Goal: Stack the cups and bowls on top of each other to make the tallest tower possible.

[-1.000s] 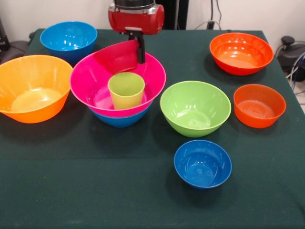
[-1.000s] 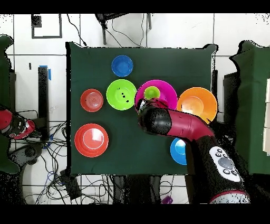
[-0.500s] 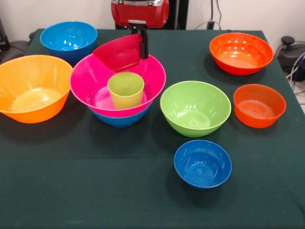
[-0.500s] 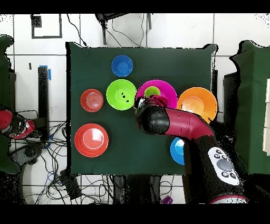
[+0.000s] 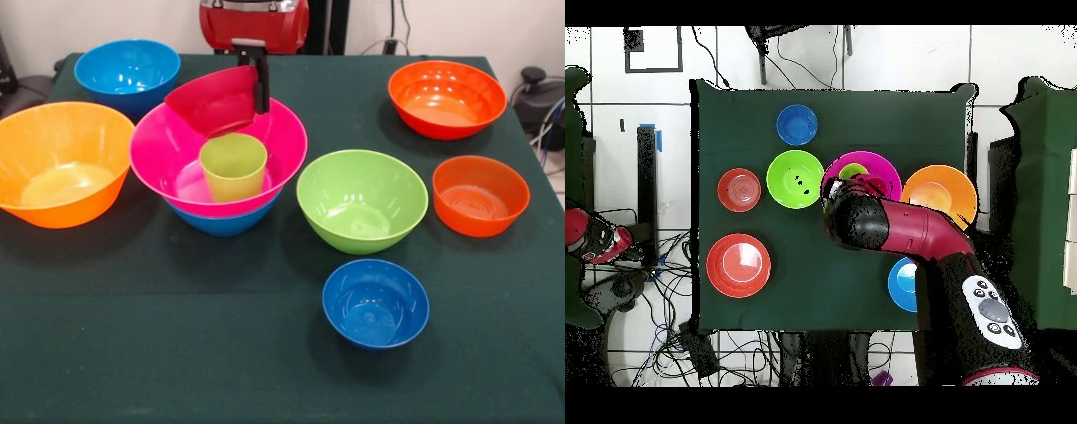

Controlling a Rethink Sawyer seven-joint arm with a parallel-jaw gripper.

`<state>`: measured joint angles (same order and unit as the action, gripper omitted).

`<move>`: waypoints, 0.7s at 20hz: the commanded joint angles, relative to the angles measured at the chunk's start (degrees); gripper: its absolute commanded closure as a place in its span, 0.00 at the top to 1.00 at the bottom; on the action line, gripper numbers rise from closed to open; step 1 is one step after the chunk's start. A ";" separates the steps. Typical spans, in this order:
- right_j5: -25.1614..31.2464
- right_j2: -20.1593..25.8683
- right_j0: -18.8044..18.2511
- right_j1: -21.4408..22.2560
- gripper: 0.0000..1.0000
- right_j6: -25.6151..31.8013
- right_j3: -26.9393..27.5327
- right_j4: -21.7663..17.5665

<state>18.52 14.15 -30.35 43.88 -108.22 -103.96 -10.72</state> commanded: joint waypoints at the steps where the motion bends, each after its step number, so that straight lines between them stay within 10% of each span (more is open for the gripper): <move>1: 8.77 2.07 0.95 -0.75 0.00 -2.02 3.20 1.37; 14: 10.14 3.39 0.16 -2.88 0.00 -1.80 5.22 2.01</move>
<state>21.14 14.27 -31.22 43.42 -108.22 -102.31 -10.47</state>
